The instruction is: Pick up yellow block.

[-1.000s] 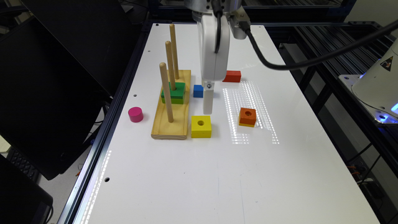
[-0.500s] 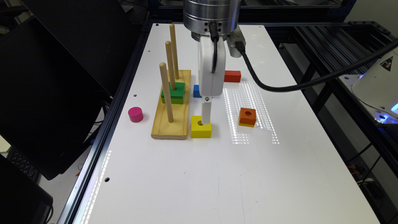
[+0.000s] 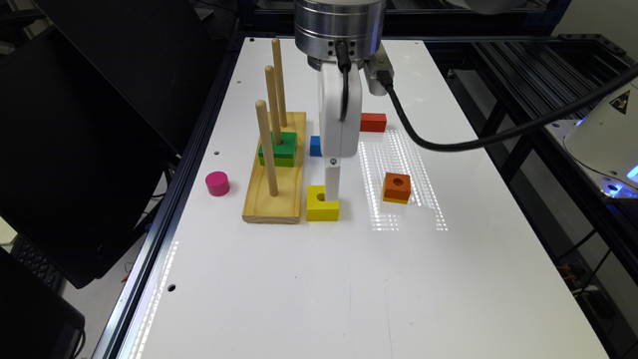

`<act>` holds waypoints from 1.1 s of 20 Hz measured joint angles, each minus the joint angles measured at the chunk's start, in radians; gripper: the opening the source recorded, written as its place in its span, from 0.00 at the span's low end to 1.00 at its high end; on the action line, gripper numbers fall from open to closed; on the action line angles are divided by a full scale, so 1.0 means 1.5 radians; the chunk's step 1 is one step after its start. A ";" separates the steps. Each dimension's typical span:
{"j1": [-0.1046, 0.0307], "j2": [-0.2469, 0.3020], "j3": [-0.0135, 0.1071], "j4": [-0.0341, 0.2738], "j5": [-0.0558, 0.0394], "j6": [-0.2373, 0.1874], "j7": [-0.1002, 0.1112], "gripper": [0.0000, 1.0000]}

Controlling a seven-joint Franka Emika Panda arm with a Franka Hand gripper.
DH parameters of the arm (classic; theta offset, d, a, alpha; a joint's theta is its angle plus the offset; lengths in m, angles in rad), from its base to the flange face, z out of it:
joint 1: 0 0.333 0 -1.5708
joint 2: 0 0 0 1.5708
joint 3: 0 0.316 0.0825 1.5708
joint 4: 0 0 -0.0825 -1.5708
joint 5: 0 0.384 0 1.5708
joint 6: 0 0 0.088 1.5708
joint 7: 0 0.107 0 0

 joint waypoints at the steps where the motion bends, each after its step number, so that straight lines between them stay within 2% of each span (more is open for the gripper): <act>1: 0.000 0.009 -0.002 0.000 -0.0075 0.008 0.004 1.00; 3: 0.000 0.021 -0.004 0.001 -0.0177 0.018 0.008 1.00; 4: 0.000 0.023 -0.004 0.002 -0.0187 0.019 0.009 1.00; 22: 0.000 0.026 -0.005 0.002 -0.0199 0.020 0.009 1.00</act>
